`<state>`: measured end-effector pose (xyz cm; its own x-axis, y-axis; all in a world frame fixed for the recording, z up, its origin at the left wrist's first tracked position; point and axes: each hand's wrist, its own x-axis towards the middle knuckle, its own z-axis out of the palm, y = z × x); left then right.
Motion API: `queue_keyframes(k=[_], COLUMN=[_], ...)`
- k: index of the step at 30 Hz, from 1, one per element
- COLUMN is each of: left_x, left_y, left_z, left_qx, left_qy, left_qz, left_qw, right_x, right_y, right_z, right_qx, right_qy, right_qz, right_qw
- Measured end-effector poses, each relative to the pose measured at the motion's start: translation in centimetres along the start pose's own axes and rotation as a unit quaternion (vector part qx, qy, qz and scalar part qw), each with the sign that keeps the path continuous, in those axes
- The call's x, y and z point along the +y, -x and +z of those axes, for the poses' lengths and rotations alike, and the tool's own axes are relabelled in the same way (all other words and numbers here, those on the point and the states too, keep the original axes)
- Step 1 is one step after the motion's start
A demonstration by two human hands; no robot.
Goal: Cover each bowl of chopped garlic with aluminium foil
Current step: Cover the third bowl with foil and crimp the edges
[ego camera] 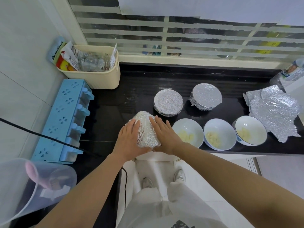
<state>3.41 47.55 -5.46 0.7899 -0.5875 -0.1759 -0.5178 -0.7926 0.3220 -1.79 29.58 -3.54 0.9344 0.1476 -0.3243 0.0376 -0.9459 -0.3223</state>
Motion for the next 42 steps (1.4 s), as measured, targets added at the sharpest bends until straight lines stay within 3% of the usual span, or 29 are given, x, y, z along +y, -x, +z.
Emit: queue_keyframes(k=[4, 10, 14, 26, 34, 42], left_x=[0.6, 0.7, 0.6, 1.9, 2.0, 1.5], left_y=[-0.1, -0.3, -0.3, -1.3, -1.5, -1.6], left_z=[0.6, 1.1, 1.0, 2.0, 2.6, 2.0], left_qx=[0.01, 0.018, -0.005, 0.035, 0.05, 0.028], left_qy=[0.008, 0.006, -0.003, 0.033, 0.052, 0.051], left_qz=[0.011, 0.034, 0.029, -0.028, -0.024, -0.003], left_qw=[1.0, 0.999, 1.0, 0.998, 0.997, 0.998], right_x=[1.2, 1.4, 0.8, 0.9, 0.9, 0.6], right_y=[1.2, 1.1, 0.8, 0.8, 1.1, 1.2], right_z=[0.0, -0.6, -0.2, -0.5, -0.7, -0.6], right_qx=[-0.003, 0.054, 0.009, 0.002, 0.022, -0.015], right_qy=[0.042, -0.016, 0.009, -0.038, 0.0, -0.012], right_qz=[0.005, -0.003, -0.012, 0.014, -0.002, 0.02], right_qw=[0.999, 0.998, 1.0, 0.999, 1.0, 1.0])
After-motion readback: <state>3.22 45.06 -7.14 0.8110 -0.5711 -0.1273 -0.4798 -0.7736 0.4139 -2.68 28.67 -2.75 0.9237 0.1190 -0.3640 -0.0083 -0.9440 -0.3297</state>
